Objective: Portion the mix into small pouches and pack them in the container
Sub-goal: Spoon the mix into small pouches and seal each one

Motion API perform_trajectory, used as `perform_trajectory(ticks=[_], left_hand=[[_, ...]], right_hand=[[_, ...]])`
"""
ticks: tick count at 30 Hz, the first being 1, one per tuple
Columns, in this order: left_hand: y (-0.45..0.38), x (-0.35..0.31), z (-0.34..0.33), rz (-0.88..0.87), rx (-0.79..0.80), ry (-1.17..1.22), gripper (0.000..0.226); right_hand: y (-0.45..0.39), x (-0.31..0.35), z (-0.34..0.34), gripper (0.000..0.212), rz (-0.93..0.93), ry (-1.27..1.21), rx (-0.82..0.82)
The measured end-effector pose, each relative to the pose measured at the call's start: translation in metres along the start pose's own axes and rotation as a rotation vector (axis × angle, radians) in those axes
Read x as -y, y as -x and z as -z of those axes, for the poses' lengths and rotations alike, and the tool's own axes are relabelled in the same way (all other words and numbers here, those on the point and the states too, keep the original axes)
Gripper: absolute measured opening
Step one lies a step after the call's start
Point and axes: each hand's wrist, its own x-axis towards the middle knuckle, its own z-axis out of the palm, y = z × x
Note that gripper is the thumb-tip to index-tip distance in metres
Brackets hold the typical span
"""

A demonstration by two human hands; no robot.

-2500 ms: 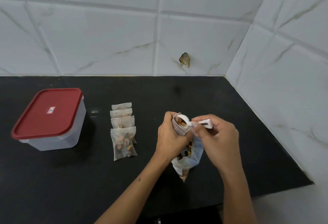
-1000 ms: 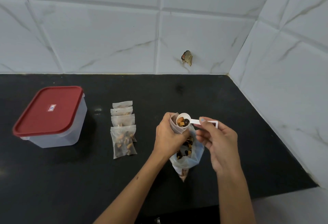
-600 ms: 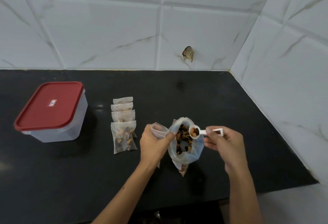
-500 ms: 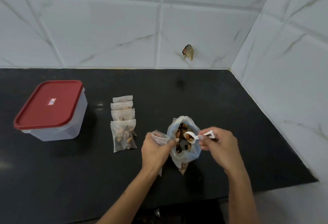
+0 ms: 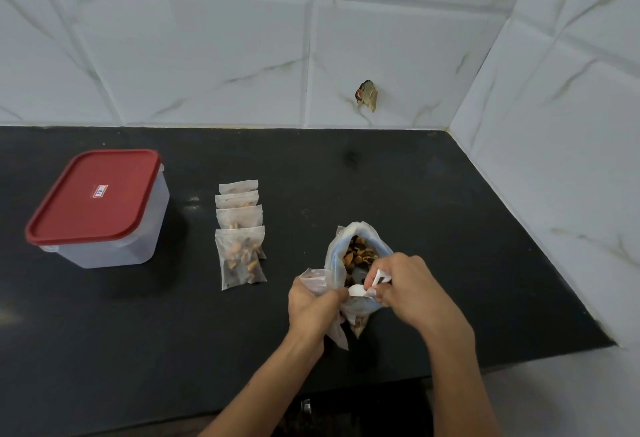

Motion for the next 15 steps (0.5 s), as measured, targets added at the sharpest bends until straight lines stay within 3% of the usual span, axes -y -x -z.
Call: perform_trajectory(ticks=[9, 15], left_hand=[[0.004, 0.000, -0.005, -0.028, -0.067, 0.025, 0.058], [0.005, 0.002, -0.003, -0.076, -0.093, 0.020, 0.051]], right_hand=[[0.002, -0.002, -0.014, 0.023, 0.026, 0.066, -0.085], [0.007, -0.001, -0.040, 0.027, 0.044, -0.067, -0.209]])
